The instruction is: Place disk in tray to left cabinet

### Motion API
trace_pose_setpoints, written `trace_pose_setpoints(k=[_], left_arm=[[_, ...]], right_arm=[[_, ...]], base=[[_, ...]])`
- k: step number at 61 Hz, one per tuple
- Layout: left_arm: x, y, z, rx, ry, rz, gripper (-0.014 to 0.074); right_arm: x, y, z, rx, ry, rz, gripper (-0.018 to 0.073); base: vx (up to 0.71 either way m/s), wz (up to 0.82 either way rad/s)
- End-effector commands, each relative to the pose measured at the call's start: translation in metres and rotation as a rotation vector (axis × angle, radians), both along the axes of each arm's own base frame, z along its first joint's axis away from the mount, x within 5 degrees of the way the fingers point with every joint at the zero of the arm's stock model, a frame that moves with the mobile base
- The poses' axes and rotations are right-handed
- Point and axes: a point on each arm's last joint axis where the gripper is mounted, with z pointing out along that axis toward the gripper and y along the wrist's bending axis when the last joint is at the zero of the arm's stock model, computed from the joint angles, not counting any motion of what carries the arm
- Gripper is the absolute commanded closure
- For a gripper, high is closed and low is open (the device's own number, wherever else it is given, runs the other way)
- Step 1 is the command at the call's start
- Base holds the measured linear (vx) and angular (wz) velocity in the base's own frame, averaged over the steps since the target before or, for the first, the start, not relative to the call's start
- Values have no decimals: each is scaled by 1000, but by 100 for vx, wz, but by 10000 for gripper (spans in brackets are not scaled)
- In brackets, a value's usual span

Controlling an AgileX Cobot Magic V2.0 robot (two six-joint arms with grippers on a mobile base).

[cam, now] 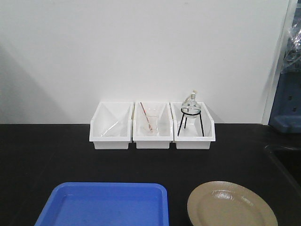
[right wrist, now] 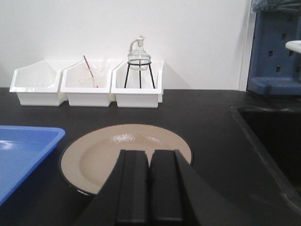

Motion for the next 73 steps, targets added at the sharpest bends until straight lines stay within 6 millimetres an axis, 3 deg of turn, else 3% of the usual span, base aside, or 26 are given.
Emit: trace_pose_setpoints(k=[1,6,17,27,41,50,60,73], left_arm=[[1,0,6,-3,-106,-2,603],[-2,0,21,-13,-190,-1,603],[-15,1,84,24,-366,6,603],[-7,0,114,128,-275,17,603],[16,-1,102,138,-102,3,594],[25,-1,92,142,9,-6,552],[31,-2,82,146,129,-17,437],[31,-2,80,146,146,-19,303]], right_arm=[[-1,1,8,-2,-144,6,568],[-4,1,22,10,-226,10,568],[-14,-1,76,12,-283,1,564],[-3,-1,100,-3,-132,-9,561],[28,2,94,-16,22,-7,545],[48,4,83,-25,132,-5,486],[68,6,74,-2,204,-4,347],[88,8,59,48,307,-11,160]], base=[[0,0],[0,0],[0,0],[0,0],[0,0],[0,0],[0,0],[0,0]])
